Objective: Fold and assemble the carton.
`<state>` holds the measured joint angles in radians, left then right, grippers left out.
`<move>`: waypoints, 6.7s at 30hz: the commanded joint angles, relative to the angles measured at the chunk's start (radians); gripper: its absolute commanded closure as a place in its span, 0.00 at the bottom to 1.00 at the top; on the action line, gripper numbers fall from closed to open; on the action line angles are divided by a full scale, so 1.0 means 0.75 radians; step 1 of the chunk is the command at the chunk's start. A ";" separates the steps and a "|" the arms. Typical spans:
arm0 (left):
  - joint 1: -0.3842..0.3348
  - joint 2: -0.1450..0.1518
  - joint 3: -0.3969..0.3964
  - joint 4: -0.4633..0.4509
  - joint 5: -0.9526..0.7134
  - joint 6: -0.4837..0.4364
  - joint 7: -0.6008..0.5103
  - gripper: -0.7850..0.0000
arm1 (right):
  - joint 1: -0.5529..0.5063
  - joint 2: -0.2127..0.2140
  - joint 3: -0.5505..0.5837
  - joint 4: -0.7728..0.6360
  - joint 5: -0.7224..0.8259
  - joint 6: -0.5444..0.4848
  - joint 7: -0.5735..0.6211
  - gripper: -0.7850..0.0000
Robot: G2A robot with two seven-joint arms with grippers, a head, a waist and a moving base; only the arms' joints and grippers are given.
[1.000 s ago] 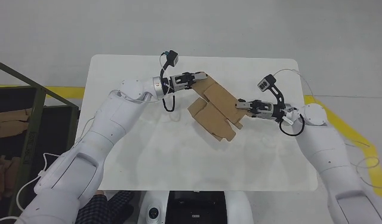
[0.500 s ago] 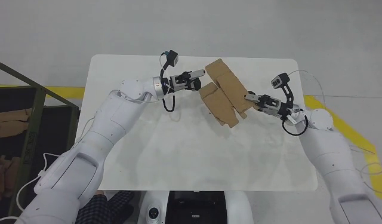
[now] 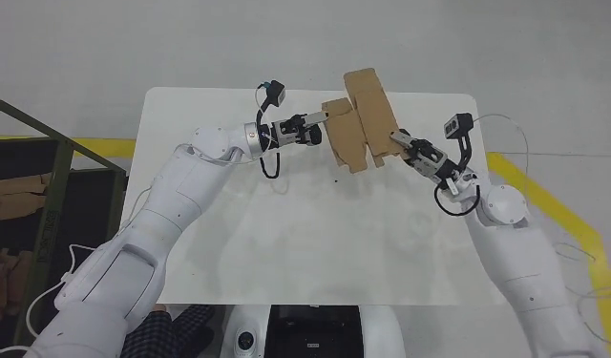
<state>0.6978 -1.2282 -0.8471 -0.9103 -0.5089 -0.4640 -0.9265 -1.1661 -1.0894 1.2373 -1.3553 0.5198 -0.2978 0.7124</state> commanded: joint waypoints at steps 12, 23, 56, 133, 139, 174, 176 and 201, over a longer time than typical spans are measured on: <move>0.000 0.000 0.000 0.000 0.000 0.000 0.000 0.00 | -0.112 -0.028 -0.033 -0.169 -0.145 0.089 -0.464 1.00; 0.029 -0.001 0.006 -0.052 0.027 0.033 0.021 0.00 | -0.132 -0.073 -0.142 -0.191 -0.273 0.011 -0.704 1.00; 0.054 -0.053 -0.017 -0.018 -0.023 0.121 -0.012 1.00 | -0.130 -0.147 -0.168 -0.146 -0.382 -0.012 -0.843 0.76; -0.011 -0.018 -0.013 0.048 -0.113 0.139 -0.711 0.00 | 0.181 -0.103 0.076 0.477 0.114 -0.164 0.522 1.00; -0.007 -0.016 -0.070 0.098 -0.205 0.097 -0.664 0.00 | 0.147 -0.097 0.104 0.430 0.120 -0.125 0.455 1.00; 0.026 -0.069 -0.116 0.123 -0.339 0.205 -0.425 0.00 | -0.309 -0.114 0.154 -0.243 -0.232 -0.060 -0.519 1.00; 0.026 -0.073 -0.118 0.127 -0.348 0.206 -0.432 0.00 | -0.327 -0.114 0.153 -0.271 -0.273 -0.057 -0.547 1.00; 0.021 -0.092 -0.181 0.119 -0.366 0.160 -0.434 0.00 | -0.367 -0.134 0.139 -0.297 -0.418 -0.013 -0.640 1.00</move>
<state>0.7169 -1.2971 -0.9830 -0.8213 -0.7954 -0.3390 -1.2556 -1.4413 -1.1891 1.3421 -1.5773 0.2065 -0.3084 0.2318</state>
